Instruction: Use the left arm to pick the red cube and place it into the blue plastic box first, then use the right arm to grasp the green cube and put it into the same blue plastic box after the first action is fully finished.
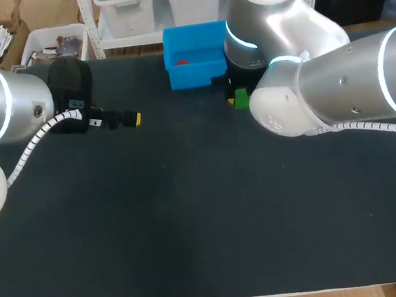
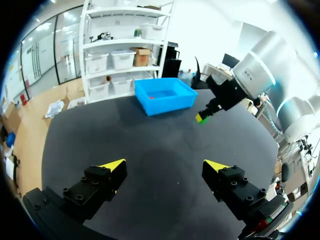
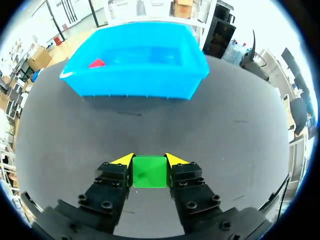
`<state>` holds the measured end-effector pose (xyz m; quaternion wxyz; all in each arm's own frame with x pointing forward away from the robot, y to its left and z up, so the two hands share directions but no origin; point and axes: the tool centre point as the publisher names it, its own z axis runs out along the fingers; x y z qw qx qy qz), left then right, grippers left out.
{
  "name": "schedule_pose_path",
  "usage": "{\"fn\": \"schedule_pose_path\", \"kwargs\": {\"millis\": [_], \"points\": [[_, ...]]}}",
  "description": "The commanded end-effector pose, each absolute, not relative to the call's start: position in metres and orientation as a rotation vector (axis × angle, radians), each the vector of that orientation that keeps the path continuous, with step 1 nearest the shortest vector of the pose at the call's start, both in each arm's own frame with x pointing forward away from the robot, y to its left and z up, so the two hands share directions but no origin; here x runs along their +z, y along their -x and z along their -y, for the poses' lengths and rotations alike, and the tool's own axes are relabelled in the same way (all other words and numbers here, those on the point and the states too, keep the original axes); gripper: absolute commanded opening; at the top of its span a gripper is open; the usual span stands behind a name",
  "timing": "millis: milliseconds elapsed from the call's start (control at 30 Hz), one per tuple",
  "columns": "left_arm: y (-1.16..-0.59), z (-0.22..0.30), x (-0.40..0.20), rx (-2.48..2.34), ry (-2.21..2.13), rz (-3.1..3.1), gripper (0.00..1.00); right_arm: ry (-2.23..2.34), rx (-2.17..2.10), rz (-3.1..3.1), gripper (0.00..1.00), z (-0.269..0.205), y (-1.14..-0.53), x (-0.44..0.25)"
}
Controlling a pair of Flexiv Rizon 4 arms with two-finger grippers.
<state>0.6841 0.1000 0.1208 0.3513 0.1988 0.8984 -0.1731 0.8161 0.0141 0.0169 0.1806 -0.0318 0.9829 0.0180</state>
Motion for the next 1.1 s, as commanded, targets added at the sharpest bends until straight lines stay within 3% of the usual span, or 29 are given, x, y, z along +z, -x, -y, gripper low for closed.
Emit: {"fn": "schedule_pose_path", "kwargs": {"millis": [33,333,1100], "points": [[-0.685,-0.102,0.12,-0.459,-0.52,-2.322,1.0,0.066,0.026,-2.737,0.0,-0.008,-0.801,0.046],[-0.685,-0.102,0.12,-0.459,-0.52,-2.322,1.0,0.043,0.029,-2.645,0.0,0.001,-0.797,0.1],[-0.685,-0.102,0.12,-0.459,-0.52,-2.322,1.0,0.091,0.205,-2.403,0.0,-0.009,-0.829,0.106]]}}
